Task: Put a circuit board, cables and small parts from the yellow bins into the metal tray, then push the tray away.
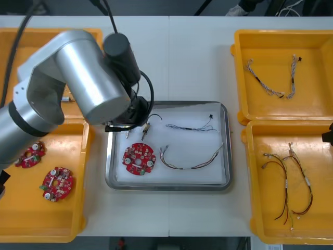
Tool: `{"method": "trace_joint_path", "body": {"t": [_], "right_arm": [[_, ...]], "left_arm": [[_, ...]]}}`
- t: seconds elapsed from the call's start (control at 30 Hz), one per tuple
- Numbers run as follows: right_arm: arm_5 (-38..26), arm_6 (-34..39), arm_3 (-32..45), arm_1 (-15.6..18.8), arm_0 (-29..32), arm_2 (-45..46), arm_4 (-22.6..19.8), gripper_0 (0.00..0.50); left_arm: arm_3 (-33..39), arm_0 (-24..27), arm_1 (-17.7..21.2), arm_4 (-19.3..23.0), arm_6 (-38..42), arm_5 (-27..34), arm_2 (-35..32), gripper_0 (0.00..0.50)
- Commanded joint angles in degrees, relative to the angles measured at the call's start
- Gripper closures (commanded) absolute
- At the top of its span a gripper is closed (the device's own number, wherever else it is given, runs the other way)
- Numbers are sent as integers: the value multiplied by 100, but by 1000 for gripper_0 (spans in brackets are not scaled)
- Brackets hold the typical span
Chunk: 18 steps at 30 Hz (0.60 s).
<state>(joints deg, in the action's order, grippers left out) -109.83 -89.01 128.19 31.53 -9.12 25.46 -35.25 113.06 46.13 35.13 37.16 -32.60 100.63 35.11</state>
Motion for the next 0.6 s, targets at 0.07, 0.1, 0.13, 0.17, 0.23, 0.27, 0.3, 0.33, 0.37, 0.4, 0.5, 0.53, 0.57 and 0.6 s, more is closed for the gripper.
{"method": "trace_joint_path", "body": {"t": [0.07, 0.1, 0.13, 0.17, 0.23, 0.27, 0.3, 0.33, 0.37, 0.4, 0.5, 0.53, 0.57, 0.6], "right_arm": [[-17, 147, 312, 354, -11, -50, -176, 9], [-17, 147, 329, 371, -55, -102, -202, 11], [-17, 156, 329, 380, -81, -129, -220, 9], [-17, 182, 329, 415, -134, -208, -237, 11], [-17, 182, 329, 459, -222, -322, -272, 9], [-17, 182, 338, 503, -301, -410, -299, 9], [-17, 173, 329, 547, -389, -507, -343, 9], [-17, 164, 329, 565, -432, -568, -360, 8], [-17, 182, 329, 609, -520, -656, -466, 9], [-17, 182, 329, 653, -608, -753, -571, 11], [-17, 182, 329, 758, -907, -1095, -782, 9], [-17, 191, 329, 784, -977, -1183, -808, 8], [-17, 191, 329, 811, -1118, -1377, -835, 9], [-17, 191, 329, 837, -1276, -1596, -844, 9]], "left_arm": [[506, -34, 688, 767, -273, 580, -883, 0], [541, -34, 820, 934, -388, 703, -1023, 0], [550, -34, 881, 1013, -449, 774, -1111, 0], [550, -34, 995, 1171, -564, 870, -1252, 0], [550, -43, 1154, 1382, -731, 937, -1454, 0], [550, -43, 1250, 1514, -854, 937, -1577, 0], [541, -60, 1347, 1628, -968, 937, -1709, 0], [541, -60, 1382, 1698, -1029, 937, -1770, 0], [533, -96, 1470, 1804, -1135, 937, -1885, 0], [533, -148, 1567, 1901, -1258, 937, -2025, 0], [533, -430, 1769, 2120, -1592, 937, -2456, 0], [533, -500, 1804, 2155, -1671, 937, -2553, 0], [533, -632, 1874, 2191, -1838, 937, -2711, 0], [533, -772, 1945, 2226, -2014, 937, -2878, 0]]}}
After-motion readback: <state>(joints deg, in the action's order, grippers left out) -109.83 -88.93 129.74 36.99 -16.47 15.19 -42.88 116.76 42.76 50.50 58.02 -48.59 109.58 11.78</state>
